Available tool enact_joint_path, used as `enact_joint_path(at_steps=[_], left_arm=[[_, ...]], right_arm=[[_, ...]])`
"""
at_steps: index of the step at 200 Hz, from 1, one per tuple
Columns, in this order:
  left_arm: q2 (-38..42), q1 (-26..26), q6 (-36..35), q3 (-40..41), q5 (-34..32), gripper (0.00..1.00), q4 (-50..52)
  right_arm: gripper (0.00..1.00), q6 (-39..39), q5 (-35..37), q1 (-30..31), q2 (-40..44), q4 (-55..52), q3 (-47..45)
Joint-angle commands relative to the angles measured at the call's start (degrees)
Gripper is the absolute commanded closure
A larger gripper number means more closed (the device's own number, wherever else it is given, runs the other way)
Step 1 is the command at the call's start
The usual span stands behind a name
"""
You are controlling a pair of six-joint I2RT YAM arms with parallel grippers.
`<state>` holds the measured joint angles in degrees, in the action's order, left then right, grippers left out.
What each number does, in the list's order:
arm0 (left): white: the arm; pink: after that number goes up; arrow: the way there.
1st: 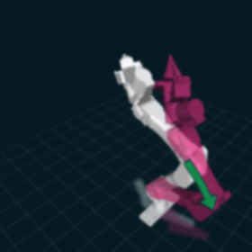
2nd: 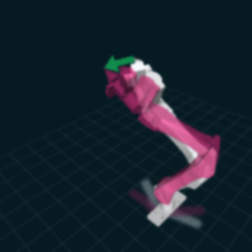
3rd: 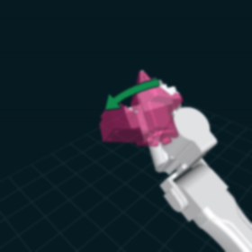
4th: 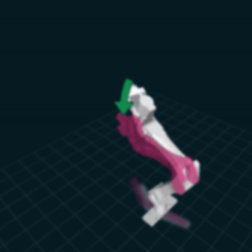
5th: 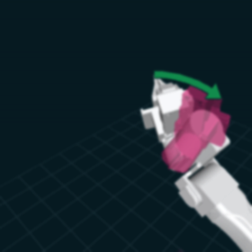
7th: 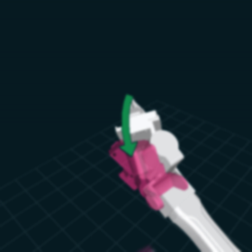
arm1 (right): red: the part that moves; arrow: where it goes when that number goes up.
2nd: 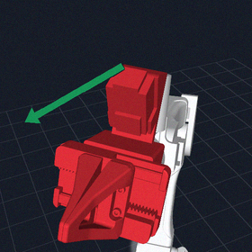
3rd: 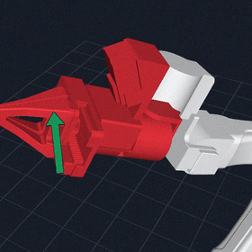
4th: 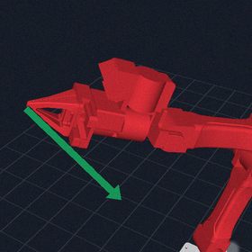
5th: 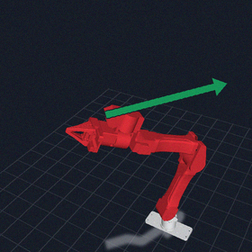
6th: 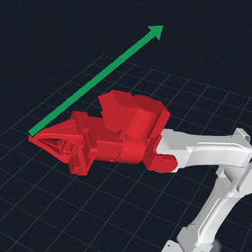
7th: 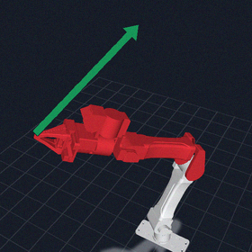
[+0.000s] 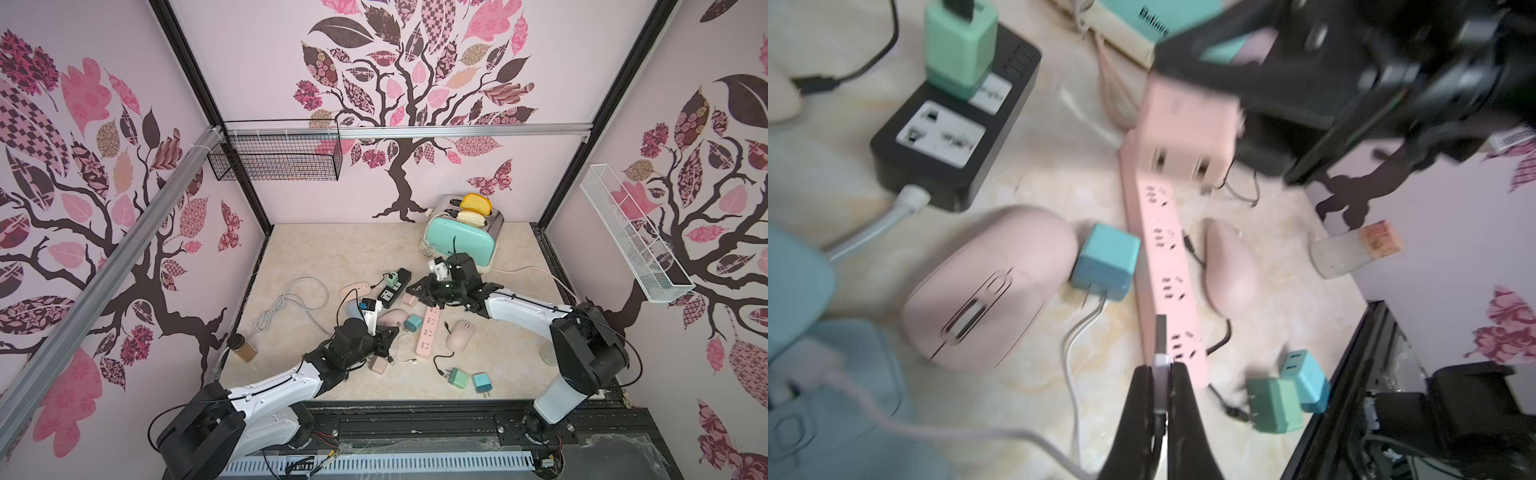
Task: Unplug the wireless mouse
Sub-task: Place the plug at the center of the board.
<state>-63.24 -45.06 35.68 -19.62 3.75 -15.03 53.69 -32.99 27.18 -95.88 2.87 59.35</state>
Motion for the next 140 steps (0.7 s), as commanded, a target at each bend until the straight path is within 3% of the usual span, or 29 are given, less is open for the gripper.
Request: enact_joint_path(at_steps=[1, 23, 70, 82, 102, 119, 140], left_arm=[[1.1, -1.4, -3.3, -1.8, -4.8, 1.00, 4.7], [1.9, -1.0, -1.8, -1.2, -3.9, 1.00, 3.2], [3.9, -0.9, -0.8, -5.4, -4.6, 1.00, 5.4], [4.7, -0.9, -1.0, -6.6, -4.7, 1.00, 8.0], [5.1, -0.4, -0.7, -7.1, -6.0, 1.00, 8.7], [4.8, 1.1, 0.8, -7.1, -5.3, 1.00, 8.5], [4.7, 3.1, 3.9, -7.8, -5.1, 1.00, 9.0]], right_arm=[[1.00, 1.1, 1.5, -1.2, -2.3, -4.9, 5.2], [1.00, -5.1, 0.6, -1.2, -4.5, -8.9, 9.9], [1.00, -16.1, 6.6, -1.2, -13.8, -19.5, 17.4], [0.85, -16.4, 6.6, -1.3, -16.5, -19.9, 18.2], [0.49, -15.5, 6.9, -1.4, -19.3, -19.7, 18.6], [0.34, -14.5, 7.4, -1.5, -17.9, -18.0, 16.9], [0.30, -14.7, 7.7, -1.6, -11.2, -12.2, 10.7]])
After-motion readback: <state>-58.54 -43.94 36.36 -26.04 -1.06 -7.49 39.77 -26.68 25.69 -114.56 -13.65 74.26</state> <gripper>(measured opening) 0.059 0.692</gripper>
